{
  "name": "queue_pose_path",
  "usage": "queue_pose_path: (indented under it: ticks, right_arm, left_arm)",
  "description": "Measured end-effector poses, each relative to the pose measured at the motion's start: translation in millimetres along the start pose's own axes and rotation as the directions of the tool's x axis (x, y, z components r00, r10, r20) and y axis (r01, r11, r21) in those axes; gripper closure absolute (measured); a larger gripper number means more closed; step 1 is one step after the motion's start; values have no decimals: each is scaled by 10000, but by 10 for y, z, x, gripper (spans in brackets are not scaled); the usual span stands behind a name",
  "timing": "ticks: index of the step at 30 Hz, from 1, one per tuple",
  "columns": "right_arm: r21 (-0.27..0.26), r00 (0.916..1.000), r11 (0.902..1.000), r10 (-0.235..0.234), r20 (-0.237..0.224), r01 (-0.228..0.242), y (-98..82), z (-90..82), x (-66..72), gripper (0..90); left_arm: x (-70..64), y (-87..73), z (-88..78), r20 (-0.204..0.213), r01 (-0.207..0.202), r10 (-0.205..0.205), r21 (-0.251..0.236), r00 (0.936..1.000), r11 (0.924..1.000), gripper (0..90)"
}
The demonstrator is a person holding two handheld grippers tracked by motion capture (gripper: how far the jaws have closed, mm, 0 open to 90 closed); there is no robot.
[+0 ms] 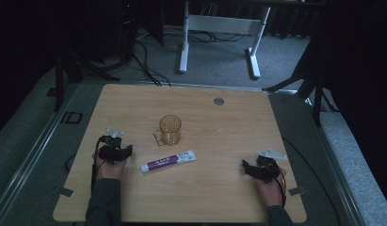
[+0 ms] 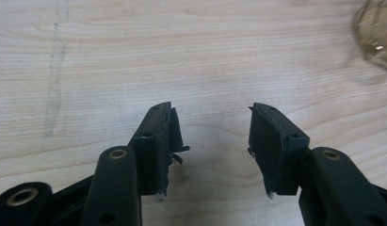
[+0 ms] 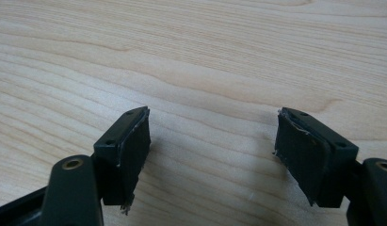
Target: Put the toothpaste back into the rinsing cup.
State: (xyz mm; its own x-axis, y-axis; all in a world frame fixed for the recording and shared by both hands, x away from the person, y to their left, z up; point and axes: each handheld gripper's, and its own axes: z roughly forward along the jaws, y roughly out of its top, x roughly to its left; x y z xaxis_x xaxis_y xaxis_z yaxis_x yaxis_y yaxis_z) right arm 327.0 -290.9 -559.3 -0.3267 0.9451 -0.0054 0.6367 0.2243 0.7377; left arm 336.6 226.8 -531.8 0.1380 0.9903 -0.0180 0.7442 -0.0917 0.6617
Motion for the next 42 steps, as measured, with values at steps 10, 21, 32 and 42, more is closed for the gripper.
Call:
queue_pose_path:
  ticks: [10,21,32,42]
  right_arm:
    - [6,10000,10000,-1,1,1,0,0,0,269]
    - [8,10000,10000,8,2,-8,3,3,1,269]
    - [7,10000,10000,7,-2,-7,3,2,1,269]
    - [10,10000,10000,10,0,-10,3,2,2,268]
  left_arm:
    - [-33,84,-218,538,-383,411,-529,9977,9979,477]
    - [-84,241,-420,1137,-931,1038,-954,9881,9911,480]
    - [-167,322,-508,1750,-1344,1542,-1199,9724,9836,484]
    - [-244,381,-568,2218,-1642,1942,-1467,9555,9755,481]
